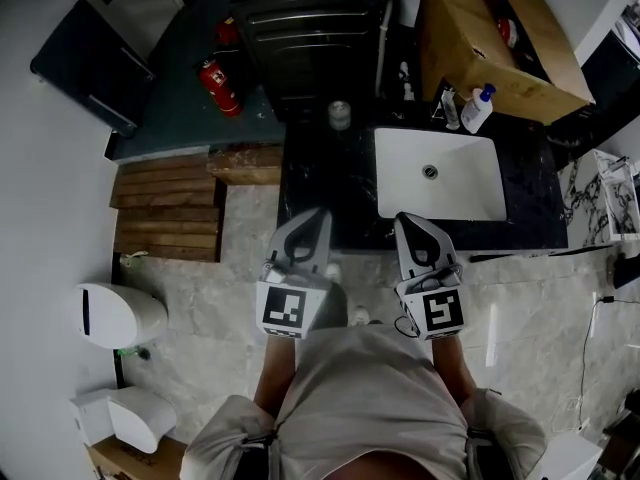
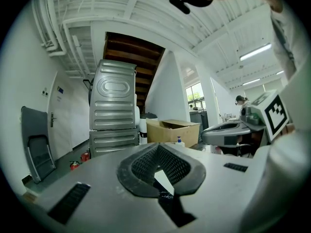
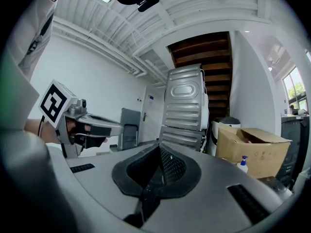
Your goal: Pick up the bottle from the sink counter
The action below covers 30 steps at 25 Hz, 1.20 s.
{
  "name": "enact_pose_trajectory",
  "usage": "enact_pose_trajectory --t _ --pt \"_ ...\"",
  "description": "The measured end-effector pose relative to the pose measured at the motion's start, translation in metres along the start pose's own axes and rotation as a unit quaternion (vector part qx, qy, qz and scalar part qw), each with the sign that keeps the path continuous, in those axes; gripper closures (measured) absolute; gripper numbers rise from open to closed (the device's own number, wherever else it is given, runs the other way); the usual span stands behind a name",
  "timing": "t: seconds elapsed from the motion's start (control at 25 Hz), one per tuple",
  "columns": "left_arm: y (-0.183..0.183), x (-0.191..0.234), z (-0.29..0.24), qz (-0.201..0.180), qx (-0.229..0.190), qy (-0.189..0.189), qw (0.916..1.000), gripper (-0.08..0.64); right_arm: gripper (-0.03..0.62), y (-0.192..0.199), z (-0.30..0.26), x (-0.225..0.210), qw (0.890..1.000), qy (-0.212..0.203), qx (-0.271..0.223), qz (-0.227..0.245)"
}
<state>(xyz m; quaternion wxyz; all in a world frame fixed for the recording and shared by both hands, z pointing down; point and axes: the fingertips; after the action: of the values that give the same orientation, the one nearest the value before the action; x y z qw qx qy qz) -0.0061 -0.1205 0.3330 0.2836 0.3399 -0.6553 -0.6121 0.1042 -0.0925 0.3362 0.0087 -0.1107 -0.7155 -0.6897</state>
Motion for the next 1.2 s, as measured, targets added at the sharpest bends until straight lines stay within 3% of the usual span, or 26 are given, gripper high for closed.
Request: enact_pose_trajectory --t 0.4,0.88,1.2 --pt "0.020 0.065 -0.042 0.027 -0.001 0.044 0.9987 0.560 0.597 0.015 -0.075 0.004 0.999 0.017 0.035 -0.009" --pt "0.057 0.136 -0.094 0.035 0.033 0.091 0.9947 0.560 0.597 0.045 -0.150 0.008 0.996 0.053 0.077 -0.005" --pt "0.089 0.160 -0.122 0.039 0.061 0.129 0.9890 0.560 0.597 0.067 -0.186 0.014 0.993 0.067 0.099 -0.008"
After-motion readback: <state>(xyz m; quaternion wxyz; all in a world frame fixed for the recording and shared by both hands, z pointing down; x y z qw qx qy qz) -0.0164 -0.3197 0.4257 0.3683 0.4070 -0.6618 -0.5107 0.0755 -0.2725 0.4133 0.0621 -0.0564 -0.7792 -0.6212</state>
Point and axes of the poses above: the fingertips, and each gripper's own axes: z backward along the fingers, x to its left, y out of its underside, and after that the axes turned 12 degrees about y, right-handed
